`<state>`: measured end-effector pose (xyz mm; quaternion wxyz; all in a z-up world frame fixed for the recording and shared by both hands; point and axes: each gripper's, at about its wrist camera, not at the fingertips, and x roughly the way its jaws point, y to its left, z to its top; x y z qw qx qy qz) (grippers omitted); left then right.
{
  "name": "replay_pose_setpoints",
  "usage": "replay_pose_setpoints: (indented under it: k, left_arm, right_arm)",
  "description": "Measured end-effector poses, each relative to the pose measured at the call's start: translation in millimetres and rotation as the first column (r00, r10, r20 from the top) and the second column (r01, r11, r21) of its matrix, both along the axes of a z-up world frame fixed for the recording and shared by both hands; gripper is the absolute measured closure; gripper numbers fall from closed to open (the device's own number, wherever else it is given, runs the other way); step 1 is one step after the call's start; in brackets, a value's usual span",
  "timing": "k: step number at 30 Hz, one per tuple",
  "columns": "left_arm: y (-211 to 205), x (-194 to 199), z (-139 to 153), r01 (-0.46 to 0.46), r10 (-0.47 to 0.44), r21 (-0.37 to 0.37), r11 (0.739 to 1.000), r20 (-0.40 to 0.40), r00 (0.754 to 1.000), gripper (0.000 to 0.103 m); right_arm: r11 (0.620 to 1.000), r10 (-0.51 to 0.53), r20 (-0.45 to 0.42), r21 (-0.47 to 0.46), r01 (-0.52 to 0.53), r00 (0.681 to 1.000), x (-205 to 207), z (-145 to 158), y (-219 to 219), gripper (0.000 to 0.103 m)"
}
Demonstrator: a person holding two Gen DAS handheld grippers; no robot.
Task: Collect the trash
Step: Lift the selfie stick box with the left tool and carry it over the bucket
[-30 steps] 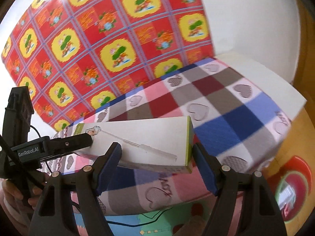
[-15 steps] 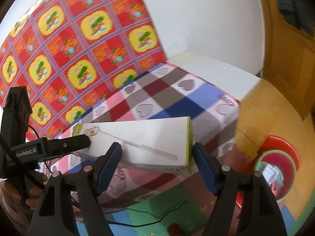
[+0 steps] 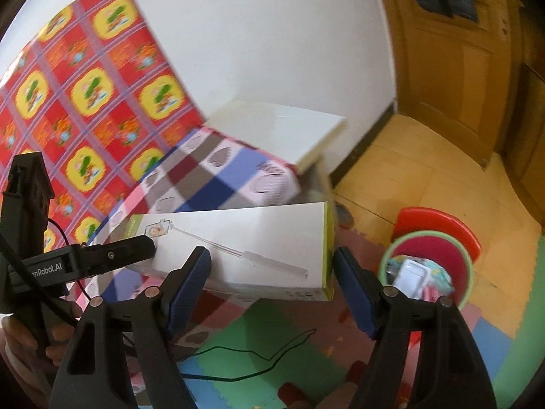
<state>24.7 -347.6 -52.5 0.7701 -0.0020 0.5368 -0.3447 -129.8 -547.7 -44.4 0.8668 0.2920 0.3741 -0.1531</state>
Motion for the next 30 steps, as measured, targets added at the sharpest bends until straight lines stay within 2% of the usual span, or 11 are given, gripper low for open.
replay_pose_setpoints:
  k: [6, 14, 22, 30]
  left_arm:
    - [-57.7, -18.3, -14.5, 0.088, -0.088, 0.012, 0.996, -0.028, 0.996, 0.011]
    - [-137.3, -49.1, -44.1, 0.206, -0.203, 0.038, 0.978, -0.063, 0.977, 0.012]
    - [-206.8, -68.3, -94.0, 0.290, -0.284, 0.059, 0.955, -0.100, 0.954, 0.012]
    - [-253.2, -70.8, -160.8, 0.304, -0.288, 0.074, 0.950, -0.176, 0.941, 0.012]
  right_arm:
    - [0.996, -0.087, -0.029, 0.025, 0.088, 0.996, -37.7, -14.1, -43.5, 0.027]
    - [0.980, -0.184, -0.094, 0.061, 0.190, 0.978, -85.8, -48.0, -100.7, 0.027]
    - [0.963, -0.228, -0.178, 0.102, 0.248, 0.957, -113.0, -99.7, -151.5, 0.027]
    - [0.954, -0.224, -0.252, 0.139, 0.264, 0.941, -117.5, -158.8, -190.7, 0.027]
